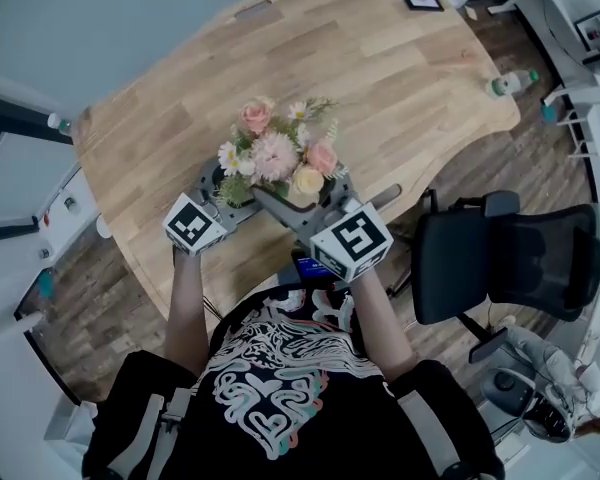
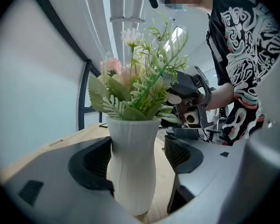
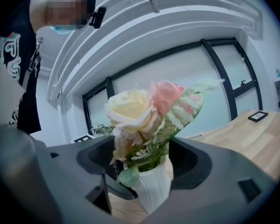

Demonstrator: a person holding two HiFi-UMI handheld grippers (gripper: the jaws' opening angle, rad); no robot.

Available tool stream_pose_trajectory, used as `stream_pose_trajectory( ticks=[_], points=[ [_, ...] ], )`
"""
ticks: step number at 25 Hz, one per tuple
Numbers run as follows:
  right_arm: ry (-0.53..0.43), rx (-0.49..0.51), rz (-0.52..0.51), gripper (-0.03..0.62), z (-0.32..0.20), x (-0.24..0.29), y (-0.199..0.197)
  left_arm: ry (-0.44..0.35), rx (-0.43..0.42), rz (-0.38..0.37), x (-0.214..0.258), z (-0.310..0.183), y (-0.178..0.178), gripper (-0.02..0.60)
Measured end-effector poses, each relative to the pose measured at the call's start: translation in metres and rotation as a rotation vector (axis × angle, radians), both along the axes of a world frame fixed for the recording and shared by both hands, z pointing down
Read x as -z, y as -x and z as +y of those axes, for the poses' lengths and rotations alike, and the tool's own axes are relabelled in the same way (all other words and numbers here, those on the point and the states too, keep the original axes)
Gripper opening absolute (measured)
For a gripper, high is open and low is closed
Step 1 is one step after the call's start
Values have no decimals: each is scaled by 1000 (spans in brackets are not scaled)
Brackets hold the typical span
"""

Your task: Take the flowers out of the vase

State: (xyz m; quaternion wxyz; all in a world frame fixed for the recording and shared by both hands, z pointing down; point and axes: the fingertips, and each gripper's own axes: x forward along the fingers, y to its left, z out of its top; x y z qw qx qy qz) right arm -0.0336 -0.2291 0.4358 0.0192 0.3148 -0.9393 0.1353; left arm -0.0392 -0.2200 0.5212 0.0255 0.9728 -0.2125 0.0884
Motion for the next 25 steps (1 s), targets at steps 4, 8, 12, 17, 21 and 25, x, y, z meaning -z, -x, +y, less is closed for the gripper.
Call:
stream_pose_trajectory(
  ticks=[4,8,12,17,21,25],
  points=[
    [-6,28,-3,333,-3,-2,3,-23,-11,-36,2,-4,-3,350],
    [-55,32,31,252,-4,-5,4,-31,-5,-47,1,-7,-3,347],
    [-65,-15,45,115,-8,-7,-1,-37,20,-71,-3,-11,-2,329],
    [-46,-22,22,94,-10,-4,-3,-38,38,-81,-2,-13,0,315],
    [-34,-14,-22,94,-8,1,-4,-41,49,-83,-2,-12,0,314],
    [-43,-4,-39,94,-8,9,-6,-45,62,-93,-2,-11,0,314]
  ],
)
